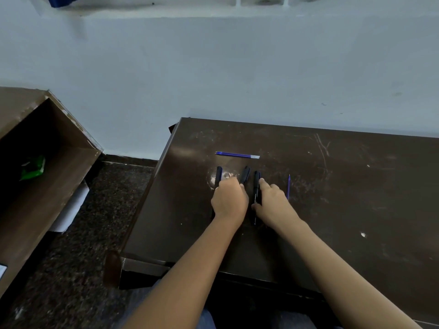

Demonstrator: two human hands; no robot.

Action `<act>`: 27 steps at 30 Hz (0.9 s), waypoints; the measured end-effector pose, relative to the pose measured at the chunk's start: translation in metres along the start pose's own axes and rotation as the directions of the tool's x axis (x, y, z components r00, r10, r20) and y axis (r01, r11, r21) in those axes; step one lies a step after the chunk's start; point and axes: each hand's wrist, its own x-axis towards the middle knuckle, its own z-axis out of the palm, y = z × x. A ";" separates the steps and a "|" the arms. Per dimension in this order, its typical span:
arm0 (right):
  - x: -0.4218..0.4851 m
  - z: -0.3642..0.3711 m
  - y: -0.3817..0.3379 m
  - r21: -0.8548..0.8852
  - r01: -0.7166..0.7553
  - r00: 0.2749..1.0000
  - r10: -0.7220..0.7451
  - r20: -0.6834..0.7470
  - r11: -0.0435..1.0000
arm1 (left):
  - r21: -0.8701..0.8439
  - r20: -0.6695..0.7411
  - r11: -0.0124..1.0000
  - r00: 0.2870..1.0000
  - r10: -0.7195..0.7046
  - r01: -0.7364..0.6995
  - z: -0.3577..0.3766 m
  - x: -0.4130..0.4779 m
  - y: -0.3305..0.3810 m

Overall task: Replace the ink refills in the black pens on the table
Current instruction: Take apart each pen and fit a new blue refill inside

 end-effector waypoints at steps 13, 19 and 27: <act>0.006 0.006 0.002 -0.007 0.030 0.999 -0.030 0.027 1.000 | -0.064 0.018 0.992 0.993 0.114 -0.113 0.021 0.002 -0.011; 0.007 0.004 0.003 -0.010 0.035 0.999 -0.035 0.033 0.999 | -0.048 0.028 0.991 0.991 0.129 -0.128 0.023 0.004 -0.011; 0.006 0.002 0.002 -0.015 0.022 0.998 -0.021 0.052 1.000 | -0.034 0.042 0.992 0.991 0.127 -0.125 0.022 0.005 -0.010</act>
